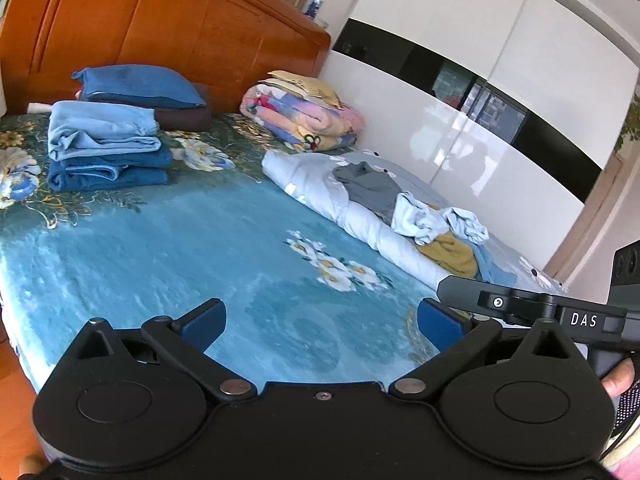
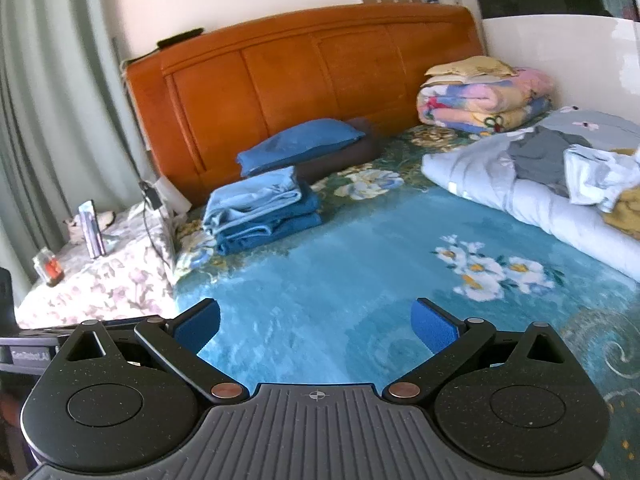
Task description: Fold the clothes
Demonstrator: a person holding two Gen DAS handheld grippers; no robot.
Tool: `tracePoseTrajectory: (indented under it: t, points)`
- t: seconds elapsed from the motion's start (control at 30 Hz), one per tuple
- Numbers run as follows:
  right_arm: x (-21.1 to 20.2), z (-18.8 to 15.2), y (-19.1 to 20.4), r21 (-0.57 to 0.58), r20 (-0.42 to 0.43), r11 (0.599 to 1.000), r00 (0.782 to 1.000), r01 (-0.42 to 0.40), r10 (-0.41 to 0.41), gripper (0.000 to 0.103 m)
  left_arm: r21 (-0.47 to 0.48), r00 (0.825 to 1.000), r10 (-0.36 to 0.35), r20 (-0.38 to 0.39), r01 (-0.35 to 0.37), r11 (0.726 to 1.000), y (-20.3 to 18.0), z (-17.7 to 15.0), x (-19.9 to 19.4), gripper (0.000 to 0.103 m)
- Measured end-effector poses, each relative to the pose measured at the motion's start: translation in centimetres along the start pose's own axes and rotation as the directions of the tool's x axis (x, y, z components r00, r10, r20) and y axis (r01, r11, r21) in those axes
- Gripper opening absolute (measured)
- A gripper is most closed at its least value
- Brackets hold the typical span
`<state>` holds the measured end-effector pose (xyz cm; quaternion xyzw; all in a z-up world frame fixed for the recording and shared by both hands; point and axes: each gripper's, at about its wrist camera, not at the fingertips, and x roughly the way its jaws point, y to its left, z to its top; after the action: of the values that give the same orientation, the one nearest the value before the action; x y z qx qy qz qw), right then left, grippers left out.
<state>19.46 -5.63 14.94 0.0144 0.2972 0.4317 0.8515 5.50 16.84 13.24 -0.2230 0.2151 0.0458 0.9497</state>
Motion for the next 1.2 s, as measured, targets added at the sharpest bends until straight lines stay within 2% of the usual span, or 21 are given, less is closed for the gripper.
tracePoseTrajectory:
  t: [0.4, 0.8, 1.2]
  points:
    - [-3.8, -4.6, -2.8, 0.082, 0.014, 0.994, 0.997, 0.076, -0.078, 0.103, 0.056, 0.998, -0.05, -0.028, 0.052, 0.997, -3.3, -4.5, 0.1, 0.101]
    - [-5.6, -9.2, -4.5, 0.118, -0.035, 0.982, 0.989, 0.149, -0.145, 0.103, 0.132, 0.999, 0.009, -0.041, -0.003, 0.991, -6.0, -9.2, 0.5, 0.101]
    - [-7.2, -13.4, -4.5, 0.11, -0.064, 0.956, 0.962, 0.272, -0.266, 0.103, 0.215, 0.995, 0.006, -0.101, 0.016, 0.977, -7.4, -12.5, 1.5, 0.101]
